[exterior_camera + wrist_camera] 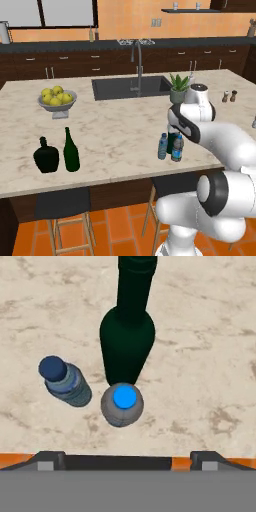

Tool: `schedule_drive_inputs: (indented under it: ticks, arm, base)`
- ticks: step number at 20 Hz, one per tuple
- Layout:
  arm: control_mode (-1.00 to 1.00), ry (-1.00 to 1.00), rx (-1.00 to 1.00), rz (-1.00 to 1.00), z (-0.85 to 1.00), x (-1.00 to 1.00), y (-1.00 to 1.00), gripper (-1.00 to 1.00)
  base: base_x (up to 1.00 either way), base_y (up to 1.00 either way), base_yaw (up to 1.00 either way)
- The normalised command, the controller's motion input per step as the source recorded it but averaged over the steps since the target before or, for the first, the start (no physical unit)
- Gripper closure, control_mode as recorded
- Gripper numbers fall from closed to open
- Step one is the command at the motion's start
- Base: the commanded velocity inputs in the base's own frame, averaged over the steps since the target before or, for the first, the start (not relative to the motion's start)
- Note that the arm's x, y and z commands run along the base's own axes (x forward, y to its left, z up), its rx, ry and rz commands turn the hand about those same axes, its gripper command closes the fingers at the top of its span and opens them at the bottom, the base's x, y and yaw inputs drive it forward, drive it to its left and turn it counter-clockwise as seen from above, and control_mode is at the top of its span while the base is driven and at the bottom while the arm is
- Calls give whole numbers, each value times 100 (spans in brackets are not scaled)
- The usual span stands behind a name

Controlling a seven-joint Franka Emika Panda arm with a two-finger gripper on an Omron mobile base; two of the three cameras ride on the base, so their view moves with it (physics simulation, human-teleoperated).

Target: Move the plastic bottles in the middle to the plastics group, and the glass bottles in the middle to the glass group.

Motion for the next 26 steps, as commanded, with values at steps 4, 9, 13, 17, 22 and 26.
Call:
schedule_drive_inputs:
  ticks: [4, 9, 13, 17, 22, 26]
  arm:
    - [-100, 3, 0, 0, -45, 39, 3, -100]
    - [-100, 6, 0, 0, -36, 18, -5, -100]
    - [-100, 1, 0, 0, -28, -7, -6, -100]
    - [-100, 0, 0, 0, -40, 12, 0, -100]
    - [-100, 0, 0, 0, -32, 2, 0, -100]
    - [-100, -1, 2, 1, -23, -6, 0, 100]
  base:
    - [0, 0, 0]
    - [0, 0, 0]
    - [0, 0, 0]
    - [0, 0, 0]
    - [0, 0, 0]
    - [0, 0, 0]
